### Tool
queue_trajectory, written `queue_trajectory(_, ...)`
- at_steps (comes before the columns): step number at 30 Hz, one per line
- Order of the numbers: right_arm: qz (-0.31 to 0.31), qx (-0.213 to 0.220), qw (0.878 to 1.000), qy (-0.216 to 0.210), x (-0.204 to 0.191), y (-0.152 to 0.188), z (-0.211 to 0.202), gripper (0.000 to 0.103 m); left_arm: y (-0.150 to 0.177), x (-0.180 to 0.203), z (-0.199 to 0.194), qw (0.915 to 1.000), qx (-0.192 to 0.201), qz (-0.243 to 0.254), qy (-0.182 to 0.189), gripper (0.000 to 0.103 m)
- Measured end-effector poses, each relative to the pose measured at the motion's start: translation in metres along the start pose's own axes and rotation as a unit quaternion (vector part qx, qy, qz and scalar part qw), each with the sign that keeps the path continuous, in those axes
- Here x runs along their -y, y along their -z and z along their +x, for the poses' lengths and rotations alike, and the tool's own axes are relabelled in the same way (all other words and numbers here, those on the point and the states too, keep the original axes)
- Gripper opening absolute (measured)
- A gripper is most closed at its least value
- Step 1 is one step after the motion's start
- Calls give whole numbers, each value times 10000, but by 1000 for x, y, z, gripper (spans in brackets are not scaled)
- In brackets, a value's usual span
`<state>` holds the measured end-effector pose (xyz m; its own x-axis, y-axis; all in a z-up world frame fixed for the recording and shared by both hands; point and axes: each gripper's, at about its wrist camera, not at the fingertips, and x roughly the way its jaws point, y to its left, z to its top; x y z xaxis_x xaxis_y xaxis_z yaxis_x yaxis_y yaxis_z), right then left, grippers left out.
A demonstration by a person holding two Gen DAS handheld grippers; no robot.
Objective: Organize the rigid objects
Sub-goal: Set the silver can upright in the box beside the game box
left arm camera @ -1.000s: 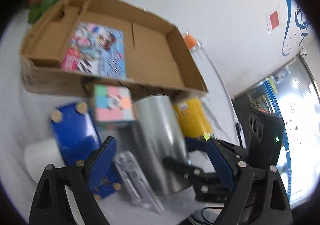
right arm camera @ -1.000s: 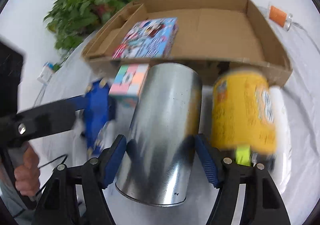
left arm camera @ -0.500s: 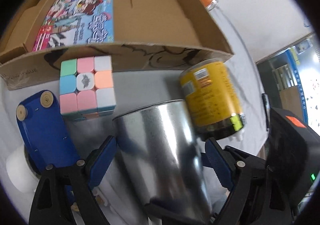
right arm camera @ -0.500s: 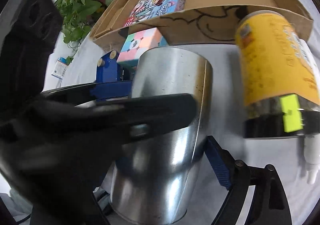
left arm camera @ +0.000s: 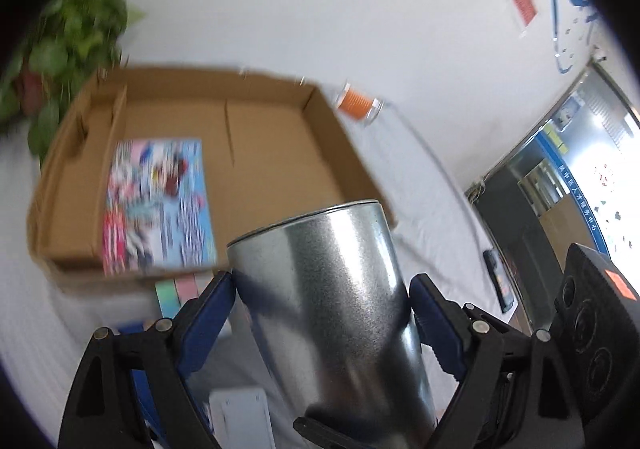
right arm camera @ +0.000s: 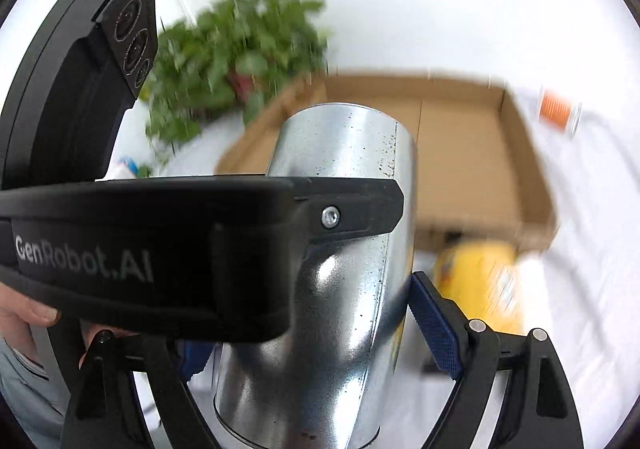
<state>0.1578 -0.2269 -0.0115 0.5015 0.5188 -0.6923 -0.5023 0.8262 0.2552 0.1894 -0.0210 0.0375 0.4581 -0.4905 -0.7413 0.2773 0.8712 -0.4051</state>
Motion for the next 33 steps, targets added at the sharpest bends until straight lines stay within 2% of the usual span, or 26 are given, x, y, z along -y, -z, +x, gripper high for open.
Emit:
queue_trajectory(3,-239,391,9988,152,0,-30,-18,85,-28,10,-17,9989,385,275,-11,88)
queue_trajectory(7,-245,701,9971,171,6,-66,-29,84,-61,13,-30,9952,776,589,-31,87)
queue_trajectory(10,-62,768,9969,130,22,-91,-30,83,-90,13,-28,9938,839,728,5,87)
queue_trajectory(14,164,621,9979,66,42,-112,-14,82,-111,4,-14,9947,733,716,42,86)
queue_trajectory(19,474,258,9984,-139,66,-124,30,82,-125,-22,22,9980,464,400,166,85)
queue_trajectory(23,705,-294,9969,-213,90,-112,80,81,-125,-48,70,9997,-45,182,157,85)
queue_trajectory(27,1056,-810,9905,-335,115,-92,122,81,-110,-81,120,9975,-643,-179,250,85)
queue_trajectory(30,1443,-1215,9812,-405,129,-82,148,81,-103,-97,145,9943,-951,-418,253,84)
queue_trajectory(32,1458,-1417,9785,-341,130,-78,164,82,-99,-106,160,9922,-1150,-487,21,83)
queue_trajectory(33,1426,-1425,9788,-351,131,-77,164,82,-97,-111,164,9916,-1140,-595,121,83)
